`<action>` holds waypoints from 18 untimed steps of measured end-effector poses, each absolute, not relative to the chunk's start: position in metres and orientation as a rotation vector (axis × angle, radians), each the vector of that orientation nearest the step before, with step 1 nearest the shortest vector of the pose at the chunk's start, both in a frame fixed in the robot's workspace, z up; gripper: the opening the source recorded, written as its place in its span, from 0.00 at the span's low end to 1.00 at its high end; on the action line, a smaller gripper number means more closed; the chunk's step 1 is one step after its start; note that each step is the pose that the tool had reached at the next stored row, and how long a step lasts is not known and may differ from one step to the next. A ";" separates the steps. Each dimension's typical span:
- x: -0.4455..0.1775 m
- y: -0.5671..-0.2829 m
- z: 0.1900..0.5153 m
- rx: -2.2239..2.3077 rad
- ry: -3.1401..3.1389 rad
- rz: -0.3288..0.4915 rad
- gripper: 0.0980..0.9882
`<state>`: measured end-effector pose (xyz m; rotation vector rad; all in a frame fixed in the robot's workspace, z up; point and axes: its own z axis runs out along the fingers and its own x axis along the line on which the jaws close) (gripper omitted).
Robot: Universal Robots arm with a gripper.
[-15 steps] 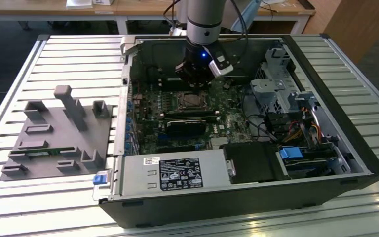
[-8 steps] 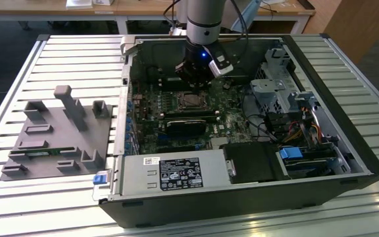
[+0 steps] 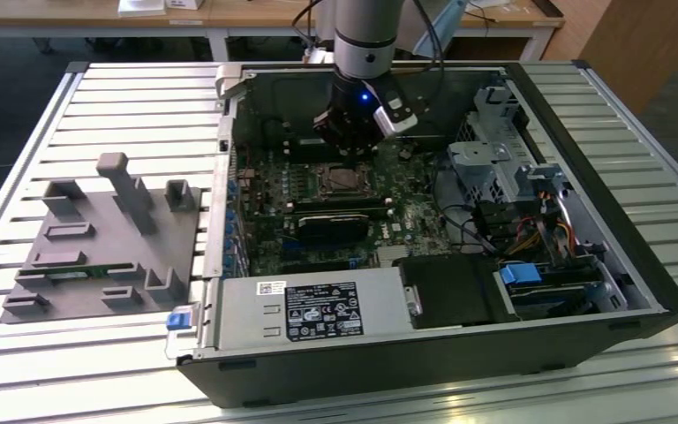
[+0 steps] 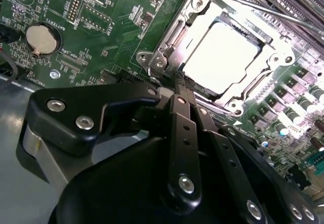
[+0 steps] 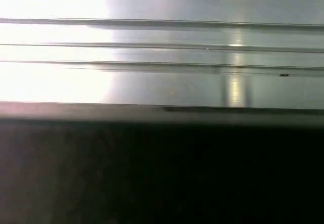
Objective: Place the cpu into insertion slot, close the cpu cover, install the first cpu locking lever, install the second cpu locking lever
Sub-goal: 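Install the first cpu locking lever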
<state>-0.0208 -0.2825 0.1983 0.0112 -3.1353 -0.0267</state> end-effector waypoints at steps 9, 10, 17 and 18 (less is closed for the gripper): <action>-0.021 -0.283 0.209 0.011 -3.135 -0.025 0.01; -0.021 -0.283 0.210 0.011 -3.135 -0.025 0.01; -0.021 -0.285 0.214 0.011 -3.135 -0.025 0.01; -0.021 -0.286 0.214 0.011 -3.135 -0.025 0.01</action>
